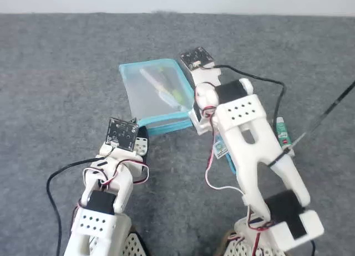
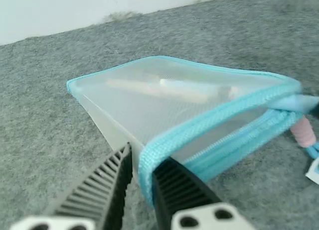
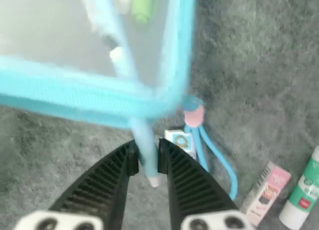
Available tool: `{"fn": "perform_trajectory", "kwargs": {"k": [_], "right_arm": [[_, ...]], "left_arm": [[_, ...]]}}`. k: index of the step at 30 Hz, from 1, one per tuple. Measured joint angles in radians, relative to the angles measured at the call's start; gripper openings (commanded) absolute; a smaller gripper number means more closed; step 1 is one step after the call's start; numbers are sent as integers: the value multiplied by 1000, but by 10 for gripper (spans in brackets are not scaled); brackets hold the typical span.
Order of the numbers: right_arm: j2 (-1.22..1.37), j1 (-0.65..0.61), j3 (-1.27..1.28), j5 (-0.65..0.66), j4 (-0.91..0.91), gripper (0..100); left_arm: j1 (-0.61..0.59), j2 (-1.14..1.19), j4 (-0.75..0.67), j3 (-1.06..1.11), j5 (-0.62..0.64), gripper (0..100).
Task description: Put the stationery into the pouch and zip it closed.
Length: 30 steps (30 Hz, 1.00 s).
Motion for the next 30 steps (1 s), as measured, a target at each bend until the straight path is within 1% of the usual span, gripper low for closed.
{"fn": "perform_trajectory", "kwargs": {"k": [3,5,10,15,20,22,25,26,28,30], "right_arm": [[17,-63,-63,0,46,223],[17,-97,-84,18,74,254],[2,-117,-94,68,98,195],[-138,-49,-98,80,115,191],[-276,-80,-100,129,164,188],[-316,-52,-94,133,169,188],[-362,52,-9,133,157,188],[-368,98,35,133,144,188],[-370,170,138,132,101,188],[-370,226,256,132,48,188]], "left_arm": [[5,0,0,0,-5,12],[6,0,0,0,-11,12],[9,0,0,0,-11,12],[11,0,0,0,-17,12],[6,0,0,0,-17,12],[-66,0,0,0,-17,12],[-206,0,0,-2,28,12],[-216,0,0,-2,44,12],[-190,0,2,-2,49,12],[-95,0,23,-2,-12,12]]}}
